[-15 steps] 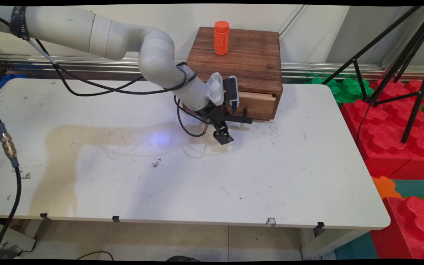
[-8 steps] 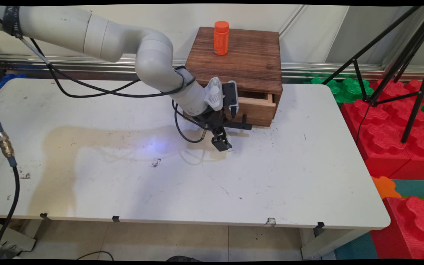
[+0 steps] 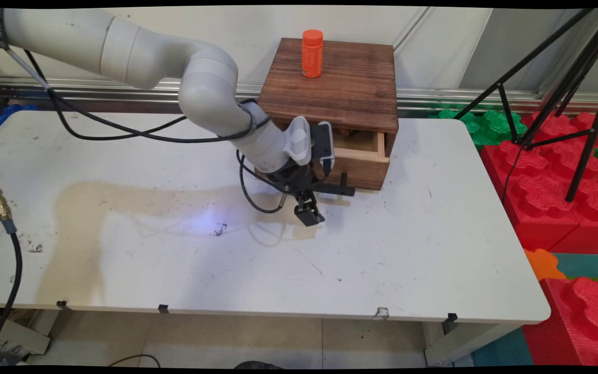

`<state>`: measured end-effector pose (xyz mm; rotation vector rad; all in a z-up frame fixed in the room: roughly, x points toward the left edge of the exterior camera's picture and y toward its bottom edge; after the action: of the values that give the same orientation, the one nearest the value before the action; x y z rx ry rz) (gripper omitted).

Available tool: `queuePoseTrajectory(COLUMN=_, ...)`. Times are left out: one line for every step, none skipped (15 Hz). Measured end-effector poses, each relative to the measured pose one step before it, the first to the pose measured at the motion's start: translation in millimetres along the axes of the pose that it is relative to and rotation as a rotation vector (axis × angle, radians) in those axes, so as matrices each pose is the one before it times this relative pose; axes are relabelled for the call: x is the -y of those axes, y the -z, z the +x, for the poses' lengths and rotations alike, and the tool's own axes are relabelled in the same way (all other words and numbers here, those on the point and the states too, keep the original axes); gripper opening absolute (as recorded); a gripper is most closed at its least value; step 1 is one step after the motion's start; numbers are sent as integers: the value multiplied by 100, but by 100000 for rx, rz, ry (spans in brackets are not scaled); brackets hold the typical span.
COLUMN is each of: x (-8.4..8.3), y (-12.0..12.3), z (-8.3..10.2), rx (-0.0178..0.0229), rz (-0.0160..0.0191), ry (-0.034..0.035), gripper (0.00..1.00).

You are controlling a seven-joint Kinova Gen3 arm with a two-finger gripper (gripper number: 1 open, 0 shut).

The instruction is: Open the drawer

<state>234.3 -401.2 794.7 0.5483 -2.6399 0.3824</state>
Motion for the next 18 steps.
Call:
queuePoseTrajectory(x=-229, y=148, z=-30, rx=12, rz=-340, ry=149, gripper=100)
queuePoseTrajectory(x=-351, y=232, z=-85, rx=50, rz=-466, ry=202, gripper=100)
queuePoseTrajectory(x=-234, y=149, z=-47, rx=19, rz=-304, ry=97, gripper=100)
queuePoseTrajectory(x=-378, y=234, z=-78, rx=104, rz=-503, ry=152, gripper=100)
queuePoseTrajectory(x=-248, y=154, z=-64, rx=81, rz=-318, ry=66, gripper=100)
queuePoseTrajectory(x=-376, y=223, z=-130, rx=159, rz=-460, ry=173, gripper=100)
queuePoseTrajectory(x=-242, y=137, z=-82, rx=101, rz=-305, ry=96, gripper=100)
queuePoseTrajectory(x=-370, y=203, z=-129, rx=138, rz=-458, ry=93, gripper=100)
queuePoseTrajectory(x=-231, y=123, z=-78, rx=86, rz=-271, ry=63, gripper=100)
queuePoseTrajectory(x=-354, y=178, z=-112, rx=170, rz=-394, ry=20, gripper=100)
queuePoseTrajectory(x=-225, y=107, z=-72, rx=125, rz=-261, ry=80, gripper=100)
queuePoseTrajectory(x=-336, y=153, z=-114, rx=208, rz=-345, ry=88, gripper=100)
queuePoseTrajectory(x=-390, y=165, z=-121, rx=217, rz=-403, ry=188, gripper=100)
queuePoseTrajectory(x=-406, y=147, z=-69, rx=211, rz=-383, ry=216, gripper=100)
queuePoseTrajectory(x=-359, y=120, z=-80, rx=198, rz=-342, ry=221, gripper=100)
queuePoseTrajectory(x=-226, y=70, z=-38, rx=94, rz=-225, ry=122, gripper=100)
queuePoseTrajectory(x=-347, y=93, z=-36, rx=154, rz=-379, ry=164, gripper=100)
queuePoseTrajectory(x=-221, y=63, z=-29, rx=55, rz=-260, ry=159, gripper=100)
